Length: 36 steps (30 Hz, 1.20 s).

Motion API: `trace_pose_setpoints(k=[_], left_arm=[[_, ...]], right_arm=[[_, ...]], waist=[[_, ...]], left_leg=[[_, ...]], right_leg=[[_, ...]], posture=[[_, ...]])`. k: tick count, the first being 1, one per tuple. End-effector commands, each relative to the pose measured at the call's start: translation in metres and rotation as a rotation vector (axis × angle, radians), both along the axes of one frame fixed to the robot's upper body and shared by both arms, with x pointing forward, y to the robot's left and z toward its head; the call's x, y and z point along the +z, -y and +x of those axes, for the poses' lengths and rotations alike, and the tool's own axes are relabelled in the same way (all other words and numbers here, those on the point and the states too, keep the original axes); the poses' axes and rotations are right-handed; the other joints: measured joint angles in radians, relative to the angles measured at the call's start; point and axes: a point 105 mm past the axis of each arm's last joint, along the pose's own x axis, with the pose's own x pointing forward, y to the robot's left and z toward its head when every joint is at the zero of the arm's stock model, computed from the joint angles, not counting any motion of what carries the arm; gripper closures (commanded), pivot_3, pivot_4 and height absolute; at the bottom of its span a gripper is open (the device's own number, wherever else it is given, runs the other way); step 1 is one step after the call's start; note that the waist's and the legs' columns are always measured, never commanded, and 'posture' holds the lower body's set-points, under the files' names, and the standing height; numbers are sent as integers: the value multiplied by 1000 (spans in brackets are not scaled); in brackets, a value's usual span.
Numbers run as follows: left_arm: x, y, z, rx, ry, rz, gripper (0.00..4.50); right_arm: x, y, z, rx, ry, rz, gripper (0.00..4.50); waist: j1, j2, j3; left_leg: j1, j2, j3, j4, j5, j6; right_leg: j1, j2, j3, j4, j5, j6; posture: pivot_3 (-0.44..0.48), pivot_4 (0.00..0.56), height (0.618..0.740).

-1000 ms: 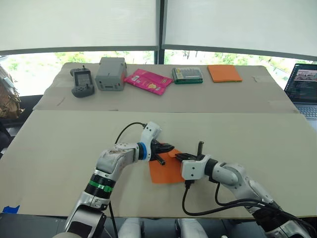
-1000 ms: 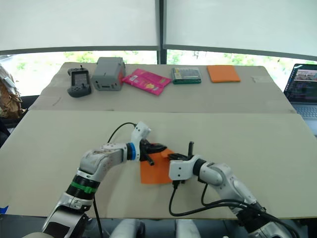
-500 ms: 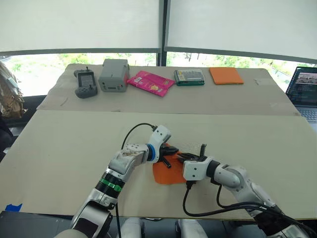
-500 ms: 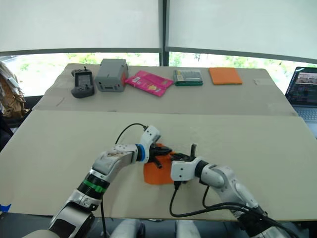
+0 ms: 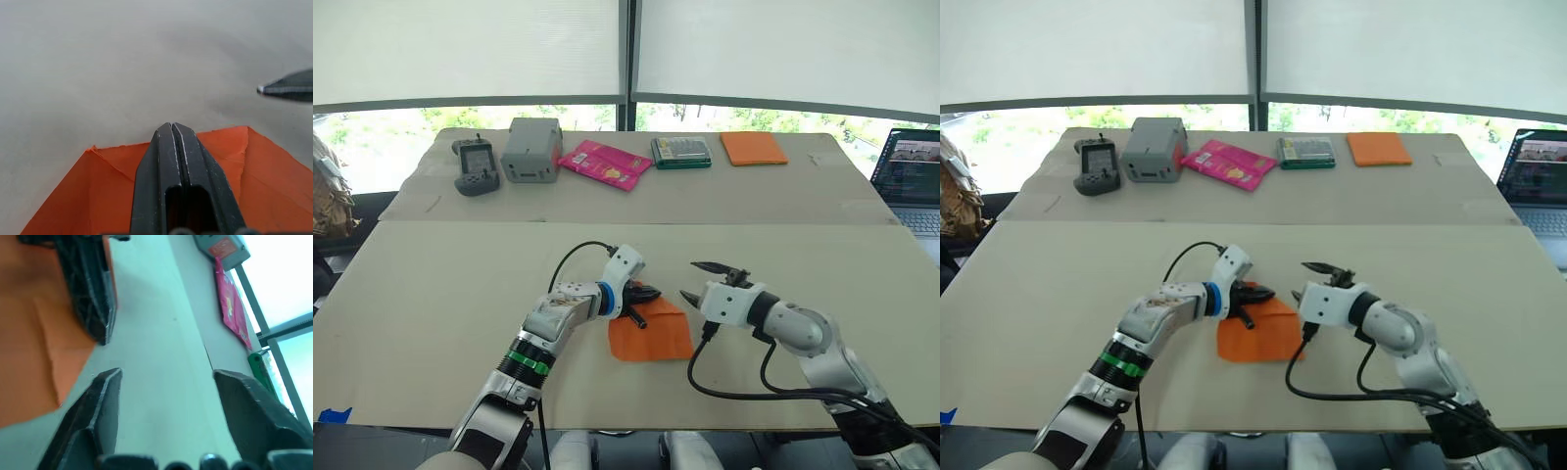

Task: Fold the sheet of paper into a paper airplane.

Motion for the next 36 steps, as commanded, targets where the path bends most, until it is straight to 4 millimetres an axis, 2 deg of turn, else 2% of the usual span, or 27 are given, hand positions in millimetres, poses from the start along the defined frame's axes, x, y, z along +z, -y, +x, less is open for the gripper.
trace_pose_setpoints(k=[1,6,11,17,25,26,28,30,36], left_arm=[[-12,-15,6,71,-16,54,4500],[-11,-19,6,88,-12,54,4500],[-12,-19,6,93,-16,54,4500],[-12,-17,6,93,-18,49,4500],[-13,-14,5,81,-23,47,4500],[-13,-14,4,79,-24,47,4500],[-13,-13,3,74,-25,46,4500],[-13,-12,3,69,-26,46,4500],[-12,-12,2,61,-26,47,4500]], right_arm=[[-7,-11,3,-12,-63,63,2776],[-27,-23,1,-24,-181,105,4482],[-46,-24,-2,-49,-277,114,4482],[-55,-18,-9,-64,-316,110,4482],[-52,-9,-24,-33,-330,124,4482],[-46,-7,-22,-42,-308,146,4482],[-21,-11,-10,-62,-238,260,4482],[-10,-17,-4,-61,-224,316,4482],[-23,-34,-1,-31,-295,305,4482]], waist=[[0,0,0],[0,0,0],[0,0,0],[0,0,0],[1,0,0],[2,0,0],[0,0,0],[-3,0,0],[3,0,0]], left_leg=[[0,0,0,0,0,0],[0,0,0,0,0,0],[0,0,0,0,0,0],[1,0,0,-1,0,0],[1,0,0,-2,0,0],[1,0,0,-2,0,0],[1,0,0,-2,0,0],[1,0,0,-2,0,0],[0,0,0,-3,0,0]], right_leg=[[0,0,0,0,0,0],[-1,0,0,0,0,0],[-1,0,0,0,0,0],[0,0,0,0,0,0],[0,0,0,-1,0,0],[0,0,0,-1,0,0],[0,0,0,-1,0,0],[0,0,0,-1,0,0],[-1,0,0,-2,0,0]], posture=[[0,150,740],[0,150,740],[0,150,740],[0,150,740],[0,150,740],[0,150,740],[0,150,740],[0,150,740],[0,150,740]])
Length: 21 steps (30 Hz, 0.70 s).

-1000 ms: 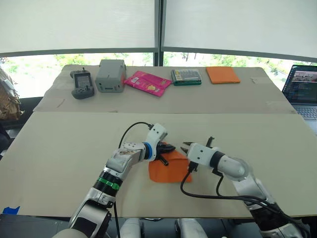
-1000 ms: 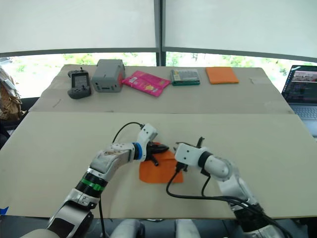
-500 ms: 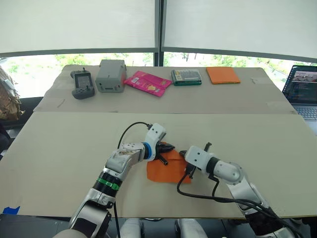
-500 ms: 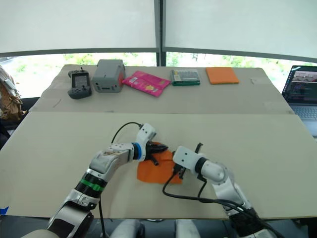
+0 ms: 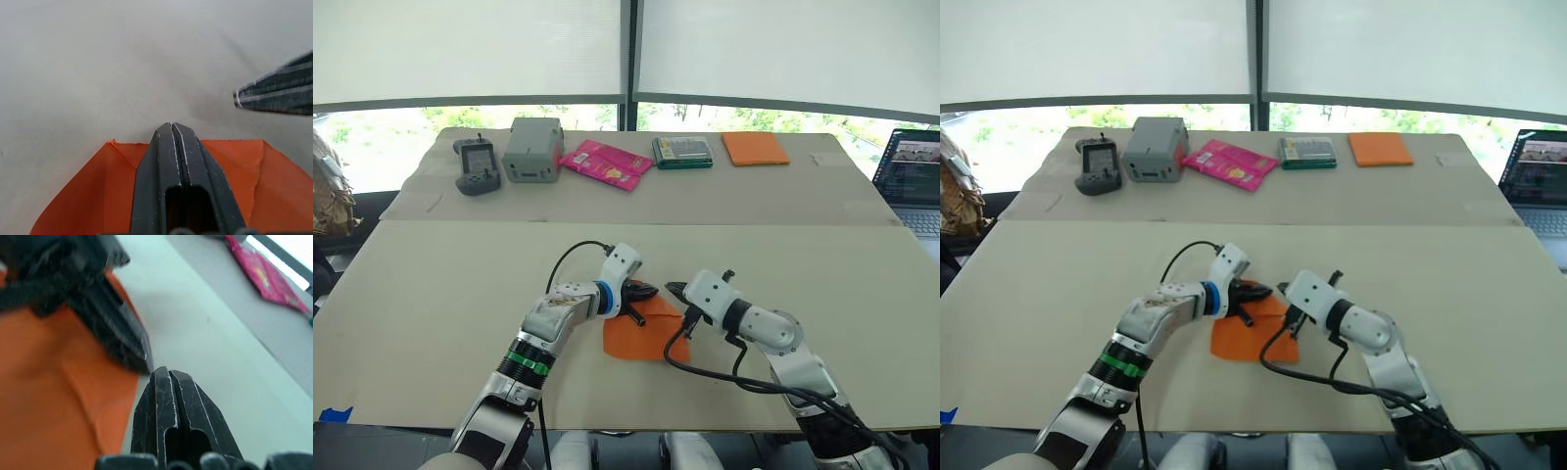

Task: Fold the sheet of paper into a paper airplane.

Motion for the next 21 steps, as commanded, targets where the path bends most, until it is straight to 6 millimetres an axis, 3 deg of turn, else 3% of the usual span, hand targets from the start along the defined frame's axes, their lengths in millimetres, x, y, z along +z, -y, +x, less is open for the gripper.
trace_pose_setpoints(k=[1,7,12,21], left_arm=[[-13,-11,0,33,-30,53,4500],[-12,-15,2,46,-27,57,4500],[-12,-14,1,40,-28,58,4500],[-14,-10,0,23,-32,57,4500]], right_arm=[[-5,-7,-1,11,-29,32,4482],[-27,-9,-7,7,-99,4,4482],[-43,7,-11,-56,-193,23,4482],[-53,37,-32,-149,-307,116,4482]], waist=[[1,0,0],[0,0,0],[0,0,0],[2,0,0]], left_leg=[[0,0,0,0,0,0],[0,0,0,0,0,0],[0,0,0,0,0,0],[1,0,0,0,0,0]], right_leg=[[0,0,0,0,0,0],[-1,0,0,0,0,0],[0,0,0,0,0,0],[3,-1,0,-1,0,0]], posture=[[0,150,740],[0,150,740],[0,150,740],[0,150,740]])
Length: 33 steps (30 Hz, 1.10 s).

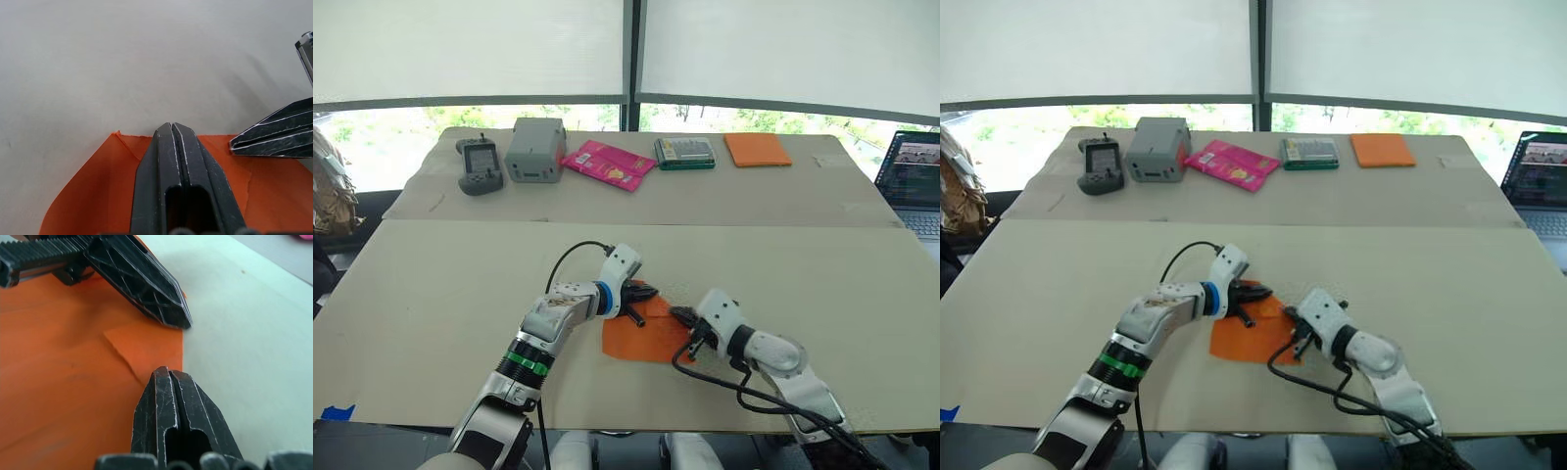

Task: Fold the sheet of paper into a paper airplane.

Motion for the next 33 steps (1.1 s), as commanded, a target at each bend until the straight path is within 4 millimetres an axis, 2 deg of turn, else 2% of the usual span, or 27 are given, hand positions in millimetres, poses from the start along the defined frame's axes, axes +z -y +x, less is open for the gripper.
trace_pose_setpoints(k=[1,4,7,11,13,17,23,26,30,33], left_arm=[[-13,-8,0,23,-30,49,4500],[-14,-8,-1,20,-33,48,4500],[-15,-8,-2,19,-36,48,4500],[-14,-7,-2,14,-36,45,4500],[-14,-7,-2,12,-34,46,4500],[-12,-7,0,11,-29,47,4500],[-9,0,0,-16,-19,53,4500],[-6,5,1,-31,-5,61,4500],[-7,-11,18,56,82,170,4500],[-9,-25,24,96,78,194,4500]], right_arm=[[-17,21,-12,-61,-103,-4,4482],[-19,27,-19,-72,-117,4,4482],[-11,30,-19,-89,-109,45,4482],[34,16,-6,-87,-5,229,4482],[39,8,-3,-74,5,232,4482],[32,-5,4,-68,-18,199,4482],[3,-16,7,-59,-79,103,4482],[-11,-16,6,-73,-117,56,4482],[-19,-12,6,-93,-147,20,4482],[-21,-11,6,-102,-158,16,4482]], waist=[[0,0,0],[0,0,0],[0,0,0],[0,0,0],[-3,0,0],[-1,0,0],[0,0,0],[0,0,0],[0,0,0],[-3,0,0]], left_leg=[[1,0,0,0,0,0],[1,0,0,0,0,0],[1,0,-1,0,0,0],[1,0,-1,0,0,0],[1,0,-1,0,0,0],[1,0,-1,-1,0,0],[0,0,-1,-1,0,0],[0,0,-1,-1,0,1],[2,0,-2,-1,0,1],[3,0,-2,-1,0,1]], right_leg=[[1,0,0,0,0,0],[3,0,-1,-1,0,1],[4,0,-1,-2,-1,1],[4,0,-1,-2,-1,1],[4,0,-1,-2,-1,1],[3,0,-1,-2,-1,1],[2,0,-1,-4,0,1],[3,0,-1,-4,0,1],[6,0,-2,-6,0,2],[7,0,-2,-7,1,3]], posture=[[0,150,740],[0,150,740],[0,150,740],[0,150,740],[0,150,740],[0,150,740],[0,150,740],[0,150,740],[0,150,740],[0,150,740]])
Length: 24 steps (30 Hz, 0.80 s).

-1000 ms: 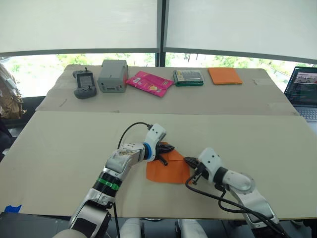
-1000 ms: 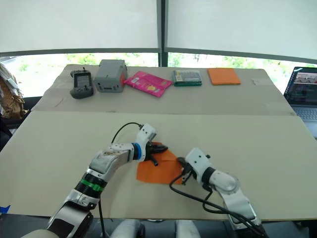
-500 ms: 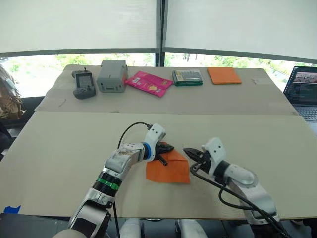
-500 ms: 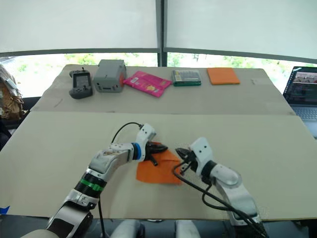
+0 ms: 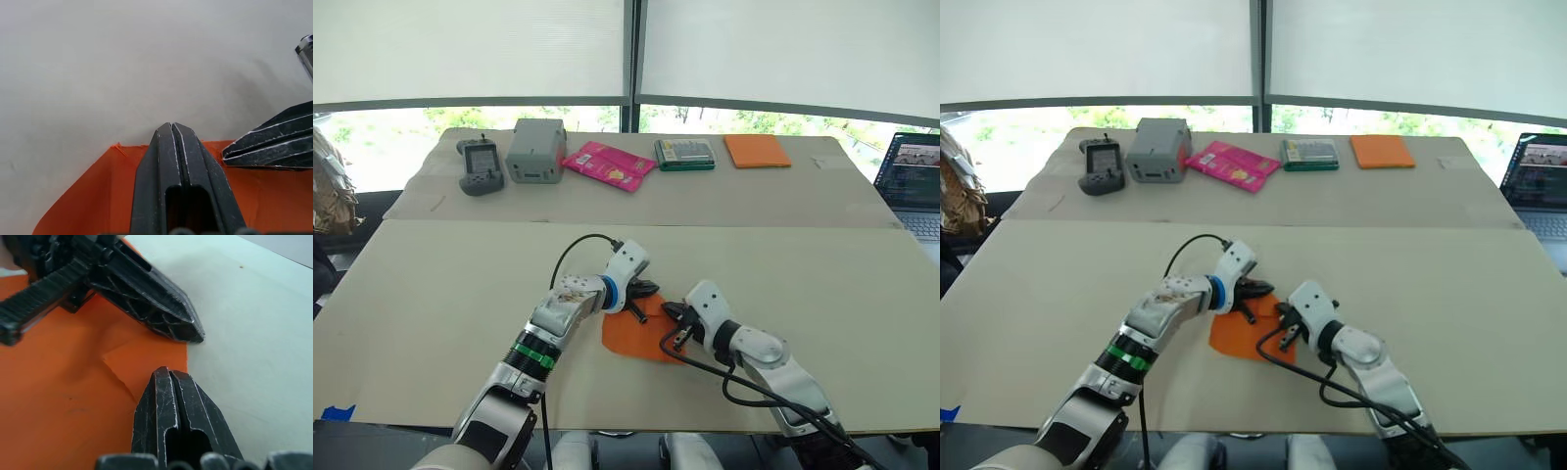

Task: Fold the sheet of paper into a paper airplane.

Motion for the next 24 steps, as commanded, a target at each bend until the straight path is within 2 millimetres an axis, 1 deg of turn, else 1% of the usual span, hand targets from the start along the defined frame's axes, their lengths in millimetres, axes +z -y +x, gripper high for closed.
trace_pose_setpoints(k=[1,5,6,8,13,14,16,18,20,22,24], left_arm=[[-12,-34,13,112,-3,93,4500],[-15,-51,13,145,-25,97,4500],[-12,-56,14,165,-24,81,4500],[-2,-61,16,196,-20,24,4500],[34,-70,19,240,20,-166,4500],[39,-73,19,258,11,-206,4500],[41,-85,18,312,-13,-235,4500],[40,-93,13,351,-56,-262,3961],[40,-93,3,336,-94,-297,3386],[38,-92,-4,355,-130,-321,2715],[37,-89,-9,362,-163,-348,1920]], right_arm=[[-24,8,-5,-32,-98,-49,4482],[-25,7,-4,-32,-102,-51,4482],[-26,8,-4,-34,-102,-53,4482],[-25,8,-2,-36,-101,-52,4482],[-26,5,0,-26,-100,-55,4482],[-26,4,0,-25,-100,-55,4482],[-26,1,2,-23,-100,-49,4482],[-25,-3,2,-18,-99,-44,4500],[-26,-7,2,-12,-102,-38,4500],[-27,-10,1,-8,-105,-36,4500],[-28,-11,1,-7,-107,-34,4500]], waist=[[-3,0,0],[-6,0,0],[-7,0,0],[-7,0,0],[-9,0,0],[-9,0,0],[-8,0,0],[-11,0,0],[-15,0,0],[-17,0,0],[-17,0,0]], left_leg=[[0,0,0,0,0,0],[3,1,0,-2,0,0],[4,1,0,-2,0,0],[4,1,0,-2,0,0],[3,1,0,-2,0,0],[2,1,0,-2,0,0],[1,2,0,-2,0,0],[2,2,0,-2,0,0],[2,2,0,-3,0,0],[1,3,0,-4,0,0],[0,4,0,-3,0,0]], right_leg=[[0,0,0,0,0,0],[2,0,0,0,0,0],[2,1,0,0,0,0],[2,1,0,0,0,0],[1,0,0,-1,0,0],[1,0,0,-1,0,0],[0,0,0,-1,0,0],[0,0,0,-1,0,0],[0,0,0,-1,0,0],[-1,0,0,-1,0,0],[-2,-1,0,-1,0,0]], posture=[[0,150,740],[0,150,740],[0,150,740],[0,150,740],[0,150,740],[0,150,740],[0,150,740],[0,150,740],[0,150,740],[0,150,740],[0,150,740]])
